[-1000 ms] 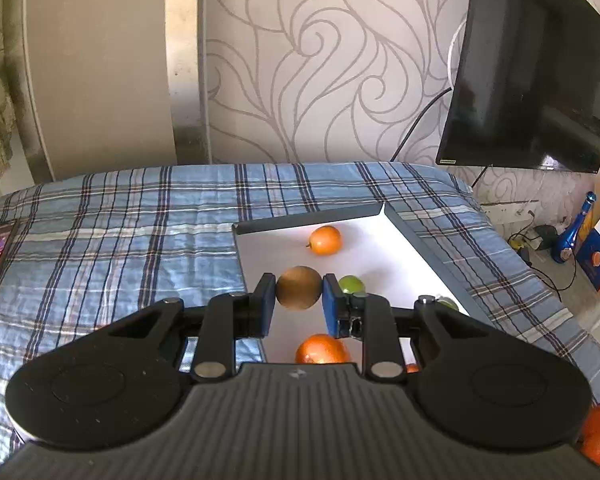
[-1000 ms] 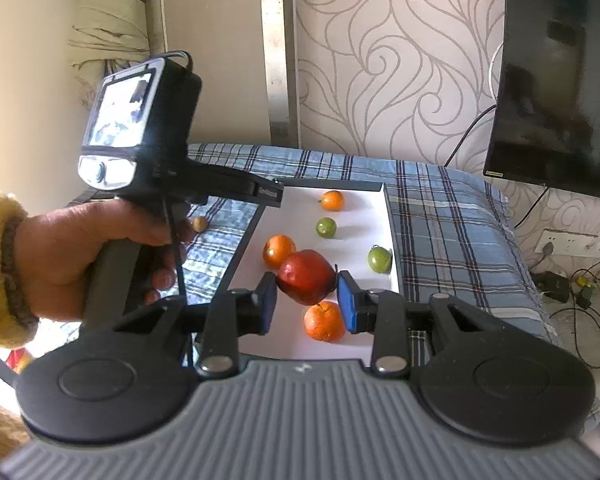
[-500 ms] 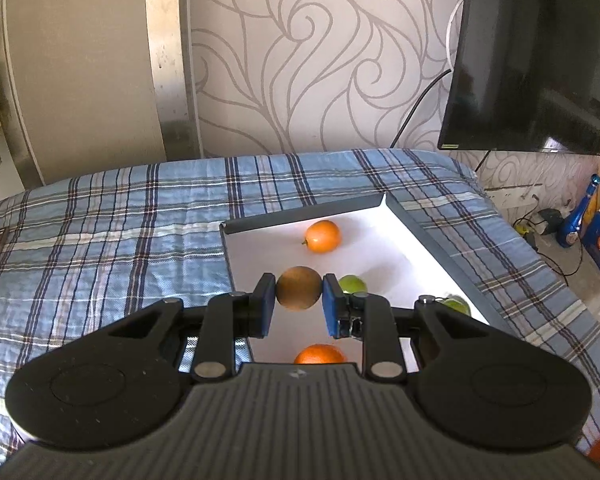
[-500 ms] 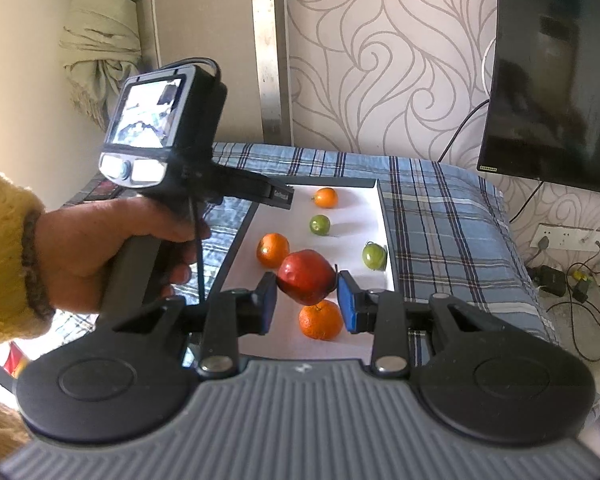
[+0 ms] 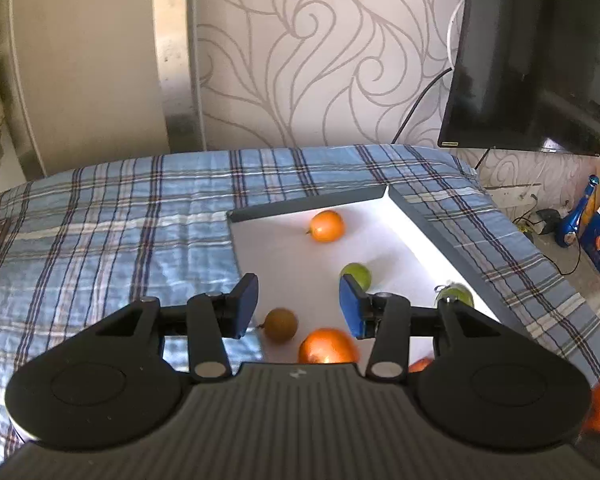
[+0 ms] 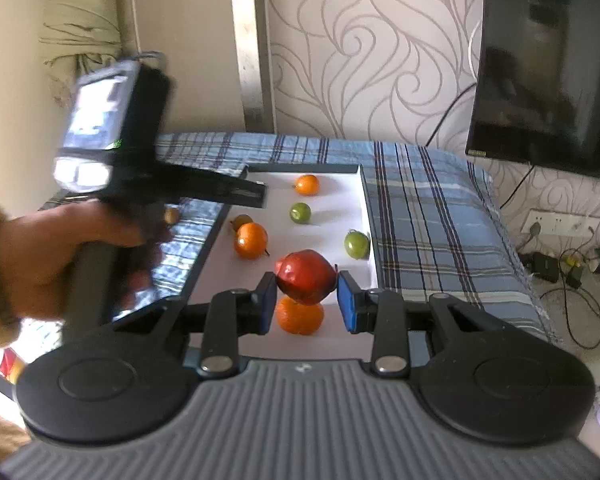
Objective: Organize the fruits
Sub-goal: 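Open the left gripper to drop the kiwi into the tray, then lower the red apple into the tray and open the right gripper, then close the left gripper on the orange while the right gripper approaches the other kiwi, then close the right gripper on the small brown kiwi, then carry the orange in the left gripper and kiwi in the right gripper over the tray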
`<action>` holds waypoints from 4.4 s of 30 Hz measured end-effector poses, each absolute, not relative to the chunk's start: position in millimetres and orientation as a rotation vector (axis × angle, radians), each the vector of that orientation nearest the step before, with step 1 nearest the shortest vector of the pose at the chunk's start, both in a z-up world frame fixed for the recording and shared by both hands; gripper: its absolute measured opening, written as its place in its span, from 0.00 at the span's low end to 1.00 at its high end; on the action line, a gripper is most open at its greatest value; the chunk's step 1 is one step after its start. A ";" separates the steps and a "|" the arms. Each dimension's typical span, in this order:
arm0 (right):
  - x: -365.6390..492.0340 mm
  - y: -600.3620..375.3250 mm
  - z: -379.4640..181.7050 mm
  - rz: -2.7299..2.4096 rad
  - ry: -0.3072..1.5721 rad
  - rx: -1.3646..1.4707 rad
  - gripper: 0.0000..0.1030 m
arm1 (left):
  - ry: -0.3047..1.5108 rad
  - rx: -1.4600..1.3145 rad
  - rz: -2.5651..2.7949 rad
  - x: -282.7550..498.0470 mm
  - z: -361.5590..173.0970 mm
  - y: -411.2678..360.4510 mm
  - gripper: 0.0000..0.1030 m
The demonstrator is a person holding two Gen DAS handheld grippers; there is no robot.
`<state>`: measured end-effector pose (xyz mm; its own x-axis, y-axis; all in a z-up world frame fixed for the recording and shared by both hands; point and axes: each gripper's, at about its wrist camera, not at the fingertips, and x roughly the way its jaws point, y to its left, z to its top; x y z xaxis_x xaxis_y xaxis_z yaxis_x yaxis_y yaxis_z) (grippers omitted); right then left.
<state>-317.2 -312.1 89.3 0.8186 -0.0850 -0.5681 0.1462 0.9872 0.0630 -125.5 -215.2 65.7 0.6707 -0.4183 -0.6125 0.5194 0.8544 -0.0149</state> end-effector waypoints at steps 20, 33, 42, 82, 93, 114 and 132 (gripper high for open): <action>-257.0 -287.5 61.0 -0.027 0.652 0.061 0.39 | 0.640 0.126 -0.399 -132.6 76.0 -143.2 0.49; -263.5 -272.3 73.4 -0.067 0.594 0.072 0.47 | 0.659 0.123 -0.410 -132.7 72.8 -126.7 0.49; -257.7 -243.8 78.5 -0.069 0.593 0.075 0.47 | 0.679 0.117 -0.423 -122.2 69.4 -96.8 0.49; -115.1 -153.8 25.9 -0.145 0.707 0.126 0.38 | 0.765 0.195 -0.599 -31.2 24.2 4.3 0.35; -91.6 -147.8 11.0 -0.192 0.694 0.091 0.24 | 0.747 0.217 -0.637 -28.0 21.3 17.5 0.35; -214.7 -190.8 83.3 -0.144 0.643 0.113 0.24 | 0.684 0.141 -0.592 -74.5 52.0 -43.6 0.35; -303.7 -290.0 85.5 -0.129 0.619 0.051 0.23 | 0.682 0.066 -0.583 -146.6 60.6 -190.6 0.35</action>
<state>-303.7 -290.0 85.5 0.8069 -0.1052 -0.5812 0.1360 0.9907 0.0093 -146.6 -190.6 60.6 0.6237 -0.4866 -0.6117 0.5290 0.8389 -0.1281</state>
